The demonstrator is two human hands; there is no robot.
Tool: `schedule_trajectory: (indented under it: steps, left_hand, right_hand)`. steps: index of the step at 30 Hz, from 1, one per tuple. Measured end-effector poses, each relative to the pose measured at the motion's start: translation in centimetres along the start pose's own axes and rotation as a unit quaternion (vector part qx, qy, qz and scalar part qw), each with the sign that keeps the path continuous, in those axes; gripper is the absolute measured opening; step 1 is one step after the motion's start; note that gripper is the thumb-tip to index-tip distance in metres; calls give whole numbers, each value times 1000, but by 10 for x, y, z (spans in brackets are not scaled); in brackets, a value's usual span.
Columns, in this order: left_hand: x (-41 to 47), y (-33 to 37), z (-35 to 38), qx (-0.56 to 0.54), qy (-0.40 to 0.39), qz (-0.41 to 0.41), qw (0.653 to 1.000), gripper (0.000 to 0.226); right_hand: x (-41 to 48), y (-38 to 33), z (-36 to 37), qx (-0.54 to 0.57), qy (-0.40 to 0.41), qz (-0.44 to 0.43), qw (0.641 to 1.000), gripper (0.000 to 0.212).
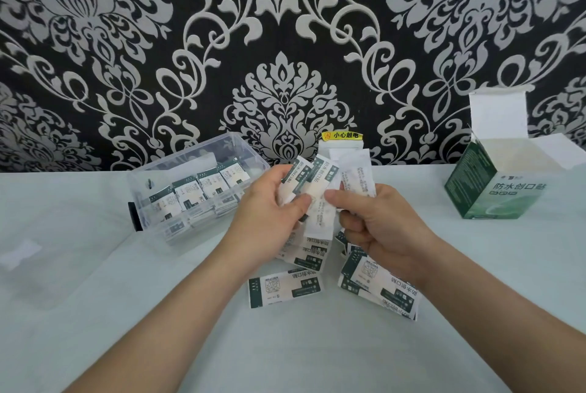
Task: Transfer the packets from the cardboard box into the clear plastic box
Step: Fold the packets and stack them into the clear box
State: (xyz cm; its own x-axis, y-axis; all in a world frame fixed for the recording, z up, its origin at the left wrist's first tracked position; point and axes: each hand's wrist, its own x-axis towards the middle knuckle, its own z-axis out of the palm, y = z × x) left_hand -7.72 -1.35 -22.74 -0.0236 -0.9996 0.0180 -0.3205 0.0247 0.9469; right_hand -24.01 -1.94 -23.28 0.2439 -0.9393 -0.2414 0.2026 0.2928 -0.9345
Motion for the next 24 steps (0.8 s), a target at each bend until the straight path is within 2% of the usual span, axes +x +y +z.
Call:
schedule_trajectory:
  steps: [3,6,7,9,11,13,19,22,24]
  left_hand:
    - [-4,2,4,105,-53,36,992,37]
    - [-9,7,5,66,-130,11,989,55]
    - [-10,9,4,30,-140,-7,990,50]
    - [-14,15,2,-64,-135,-53,987,24]
    - [-14,16,1,-123,-117,-99,981,19]
    - [-11,12,2,-111,-93,-97,985,15]
    - [-3,2,3,26,-13,-4,1000,38]
    - [-7,3,3,72,-34,31,996,46]
    - [-10,8,4,33,-61,14,998,44]
  right_hand:
    - [-4,2,6,-17,22,-5,1000,10]
    - [-8,0,10,-2,23,-1,1000,9]
    - [-9,0,10,5,22,-2,1000,10]
    - [-8,1,10,11,21,-3,1000,12]
    - [-8,2,10,20,28,6,999,15]
    - [-9,1,12,33,21,13,999,17]
    - [-17,1,20,85,7,16,996,23]
    - [-15,4,22,57,18,8,998,18]
    - [-13,7,21,45,31,2,998,14]
